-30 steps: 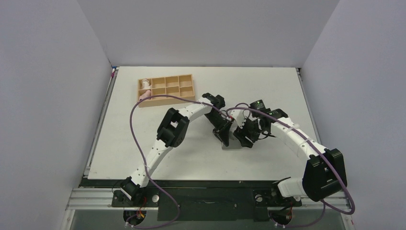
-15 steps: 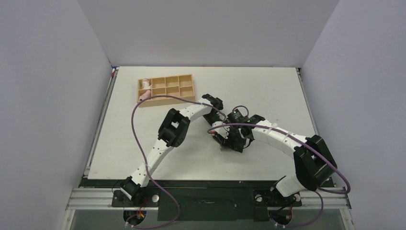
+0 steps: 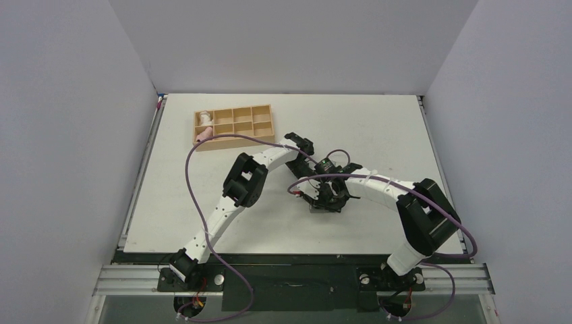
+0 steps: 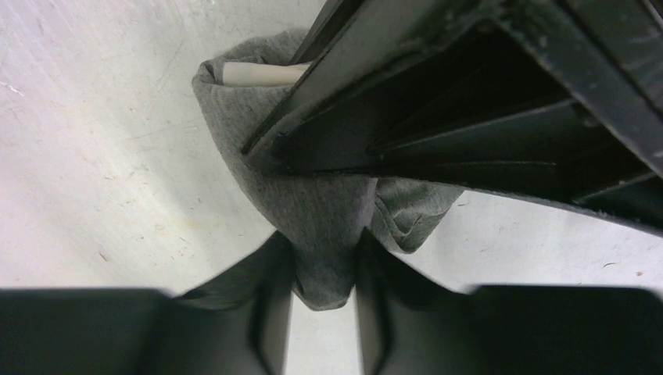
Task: Roll the underwear
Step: Roll the underwear to the center of the board.
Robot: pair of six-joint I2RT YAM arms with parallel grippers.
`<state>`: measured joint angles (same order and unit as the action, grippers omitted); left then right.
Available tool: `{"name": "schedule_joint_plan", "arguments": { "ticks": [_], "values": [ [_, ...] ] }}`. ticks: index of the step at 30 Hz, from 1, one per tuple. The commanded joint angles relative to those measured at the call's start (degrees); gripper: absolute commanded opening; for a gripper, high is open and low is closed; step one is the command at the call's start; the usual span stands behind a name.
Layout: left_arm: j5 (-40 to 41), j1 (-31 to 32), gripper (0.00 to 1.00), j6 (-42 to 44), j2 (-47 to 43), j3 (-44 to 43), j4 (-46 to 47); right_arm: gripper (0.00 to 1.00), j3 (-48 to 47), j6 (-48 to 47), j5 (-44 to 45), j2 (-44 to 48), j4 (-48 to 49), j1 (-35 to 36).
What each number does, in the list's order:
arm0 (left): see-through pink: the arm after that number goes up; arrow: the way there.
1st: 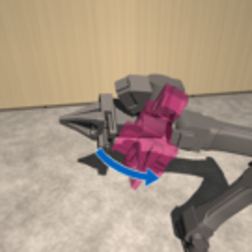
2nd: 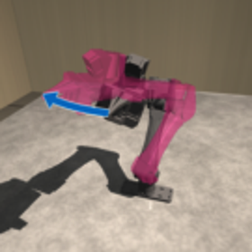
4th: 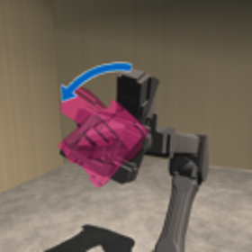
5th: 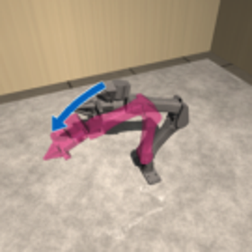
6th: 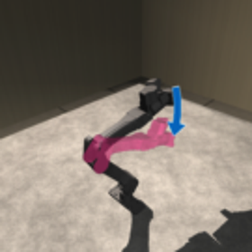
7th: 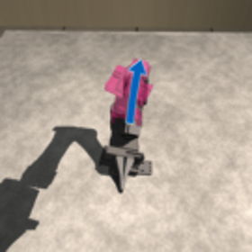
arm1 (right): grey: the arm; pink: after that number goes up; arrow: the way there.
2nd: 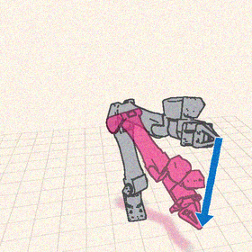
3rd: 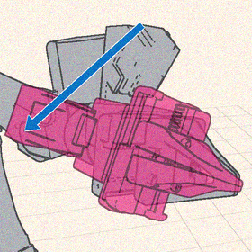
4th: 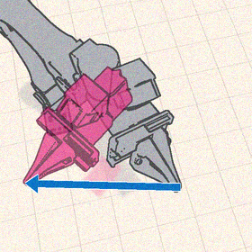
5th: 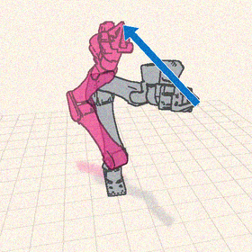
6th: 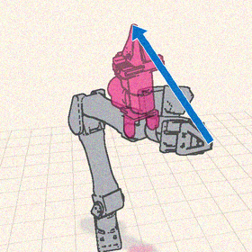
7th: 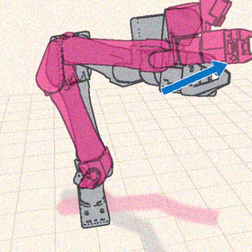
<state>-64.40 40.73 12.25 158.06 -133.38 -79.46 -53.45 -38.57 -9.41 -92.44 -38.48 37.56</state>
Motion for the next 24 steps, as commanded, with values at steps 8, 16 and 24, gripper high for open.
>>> {"name": "schedule_joint_plan", "arguments": {
  "ticks": [8, 16, 24],
  "values": [
    [15.2, -1.6, 0.28, 4.1, 2.0, 3.2, 5.6, 0.00, -2.6, -0.9, -5.5, -5.8, -4.8, 0.3],
    [17.3, -2.7, 0.48, 4.5, -1.6, 6.7, 7.3, 0.00, -2.9, -2.0, -7.6, -7.3, -8.0, 0.2],
    [18.2, -3.9, 0.57, 6.0, -5.0, 11.3, 8.3, 0.00, -3.5, -2.1, -9.1, -8.0, -10.3, 0.1]
  ]
}}
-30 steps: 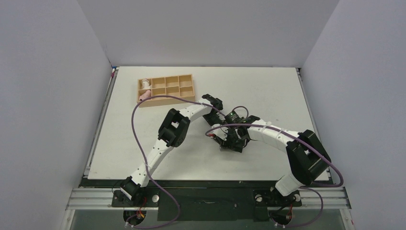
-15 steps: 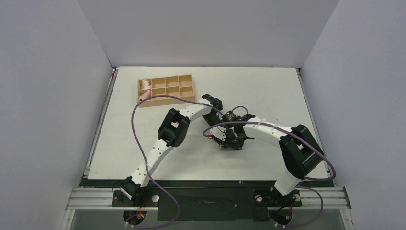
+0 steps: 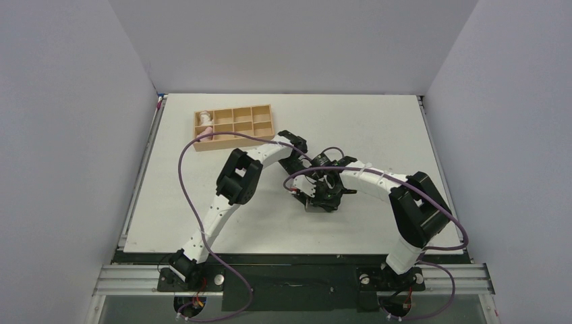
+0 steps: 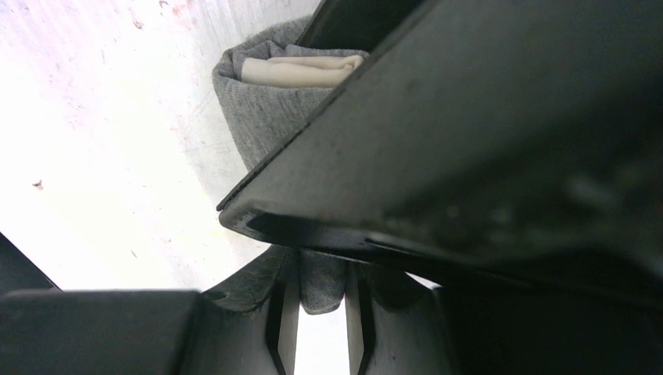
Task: Roll the underwear
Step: Roll the underwear to the center of the board.
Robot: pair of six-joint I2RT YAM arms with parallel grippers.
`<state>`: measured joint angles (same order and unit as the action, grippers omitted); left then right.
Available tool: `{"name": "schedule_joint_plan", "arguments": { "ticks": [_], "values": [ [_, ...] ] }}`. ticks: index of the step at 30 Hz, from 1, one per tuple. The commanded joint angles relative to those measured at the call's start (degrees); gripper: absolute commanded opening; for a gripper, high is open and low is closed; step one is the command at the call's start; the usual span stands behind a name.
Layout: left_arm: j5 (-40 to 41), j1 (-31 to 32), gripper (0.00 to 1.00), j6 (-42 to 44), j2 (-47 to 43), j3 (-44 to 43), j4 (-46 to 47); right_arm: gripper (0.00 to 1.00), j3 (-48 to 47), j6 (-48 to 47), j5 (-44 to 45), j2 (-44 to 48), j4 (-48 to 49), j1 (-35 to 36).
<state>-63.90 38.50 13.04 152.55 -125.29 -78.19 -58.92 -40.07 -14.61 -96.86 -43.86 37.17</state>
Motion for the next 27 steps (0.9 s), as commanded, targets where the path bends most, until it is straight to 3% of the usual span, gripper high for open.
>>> {"name": "schedule_joint_plan", "arguments": {
  "ticks": [1, 16, 27],
  "values": [
    [17.8, -2.0, 0.57, 5.5, 0.3, 3.5, 7.1, 0.00, 1.9, -0.6, -3.9, -3.7, -5.2, 0.5],
    [13.6, -4.5, 0.57, 11.6, -2.2, 7.7, 5.5, 0.00, 2.1, -0.2, -4.1, -3.6, -6.1, 0.5],
    [12.7, -6.5, 0.46, 17.1, -3.1, 9.4, 3.5, 0.00, 2.0, 0.0, -4.6, -3.9, -6.1, -0.1]
  ]
}}
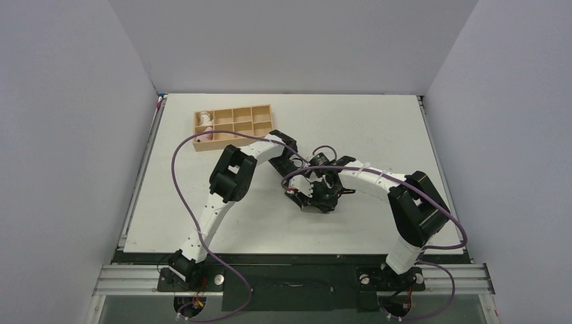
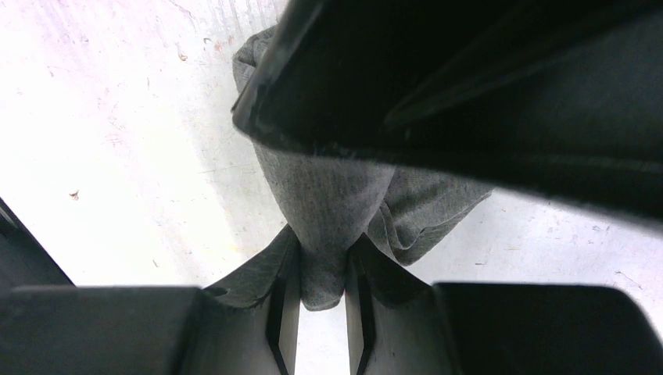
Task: Roll the underwear
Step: Roll the underwear to the center of the board.
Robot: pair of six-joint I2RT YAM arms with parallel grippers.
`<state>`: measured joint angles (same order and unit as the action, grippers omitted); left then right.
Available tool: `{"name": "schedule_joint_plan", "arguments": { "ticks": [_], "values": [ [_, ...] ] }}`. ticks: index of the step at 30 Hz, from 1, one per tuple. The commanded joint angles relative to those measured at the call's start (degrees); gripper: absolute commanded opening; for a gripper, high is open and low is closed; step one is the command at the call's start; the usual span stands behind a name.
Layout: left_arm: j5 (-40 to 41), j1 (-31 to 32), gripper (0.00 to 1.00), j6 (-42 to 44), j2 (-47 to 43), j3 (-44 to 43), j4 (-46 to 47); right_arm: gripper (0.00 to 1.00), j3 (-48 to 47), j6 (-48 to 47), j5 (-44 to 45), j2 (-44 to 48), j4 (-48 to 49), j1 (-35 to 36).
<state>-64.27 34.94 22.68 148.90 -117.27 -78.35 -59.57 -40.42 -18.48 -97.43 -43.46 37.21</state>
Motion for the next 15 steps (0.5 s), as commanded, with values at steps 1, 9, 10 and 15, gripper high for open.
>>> {"name": "schedule_joint_plan", "arguments": {
  "ticks": [1, 9, 10, 15],
  "values": [
    [12.9, -3.1, 0.46, 7.8, 0.6, 1.2, 3.4, 0.00, 2.6, 0.3, -0.7, -3.3, -6.4, -0.2],
    [12.7, -5.5, 0.46, 10.7, -0.4, 2.7, 1.7, 0.00, 2.7, 0.4, -0.8, -3.4, -6.5, -0.5],
    [12.8, -5.8, 0.46, 11.1, -0.5, 2.8, 1.5, 0.00, 2.6, 0.4, -0.8, -3.4, -6.5, -0.6],
    [12.7, -7.9, 0.46, 12.2, -2.5, 5.2, 1.4, 0.00, 2.4, 0.5, -1.0, -3.6, -6.5, -0.8]
  ]
}}
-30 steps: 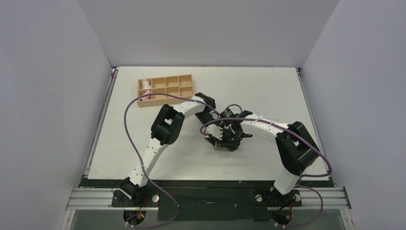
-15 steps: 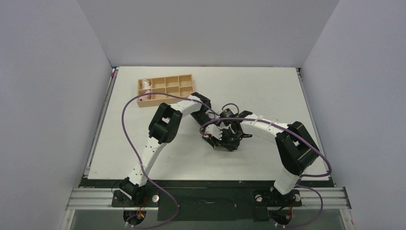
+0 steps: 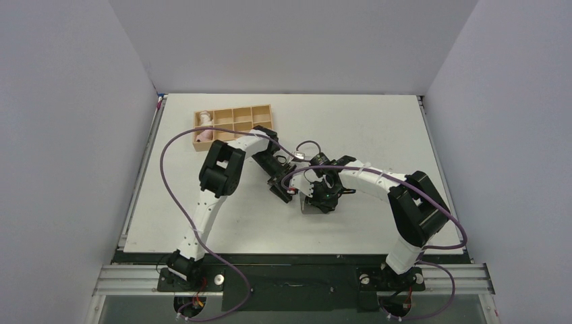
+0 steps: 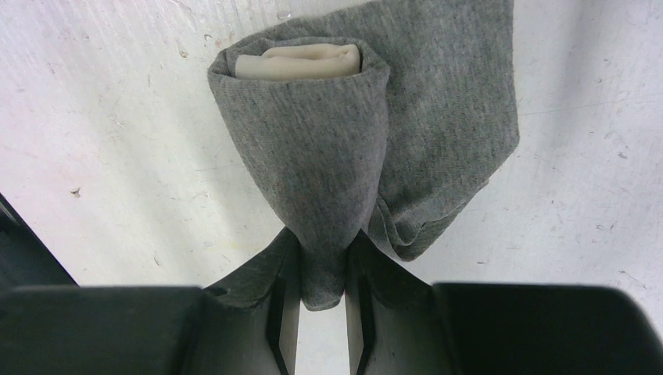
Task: Roll the underwear
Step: Roll the underwear to the center of the board.
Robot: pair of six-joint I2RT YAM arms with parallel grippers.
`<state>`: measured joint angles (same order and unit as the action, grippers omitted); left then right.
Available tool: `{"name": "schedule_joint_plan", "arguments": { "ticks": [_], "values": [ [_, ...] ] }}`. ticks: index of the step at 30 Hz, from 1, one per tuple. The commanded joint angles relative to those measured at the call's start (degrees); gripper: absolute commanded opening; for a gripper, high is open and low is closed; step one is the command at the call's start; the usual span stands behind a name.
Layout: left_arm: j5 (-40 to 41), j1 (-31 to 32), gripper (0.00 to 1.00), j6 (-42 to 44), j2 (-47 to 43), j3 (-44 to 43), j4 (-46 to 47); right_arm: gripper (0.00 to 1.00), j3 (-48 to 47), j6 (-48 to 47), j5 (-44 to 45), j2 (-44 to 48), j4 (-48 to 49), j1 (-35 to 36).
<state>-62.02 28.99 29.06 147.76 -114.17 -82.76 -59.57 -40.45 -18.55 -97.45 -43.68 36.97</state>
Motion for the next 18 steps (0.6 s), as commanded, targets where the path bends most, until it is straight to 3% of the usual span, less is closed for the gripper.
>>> {"name": "schedule_joint_plan", "arguments": {
  "ticks": [1, 18],
  "values": [
    [10.5, -2.2, 0.46, 5.8, -1.7, 2.7, 5.9, 0.00, 2.5, 0.6, -0.9, -3.6, -6.3, -0.6],
    [8.4, -9.0, 0.47, 5.7, -13.8, 13.0, 9.0, 0.00, 0.7, 0.4, -2.3, -5.6, -8.0, -0.8]
  ]
}}
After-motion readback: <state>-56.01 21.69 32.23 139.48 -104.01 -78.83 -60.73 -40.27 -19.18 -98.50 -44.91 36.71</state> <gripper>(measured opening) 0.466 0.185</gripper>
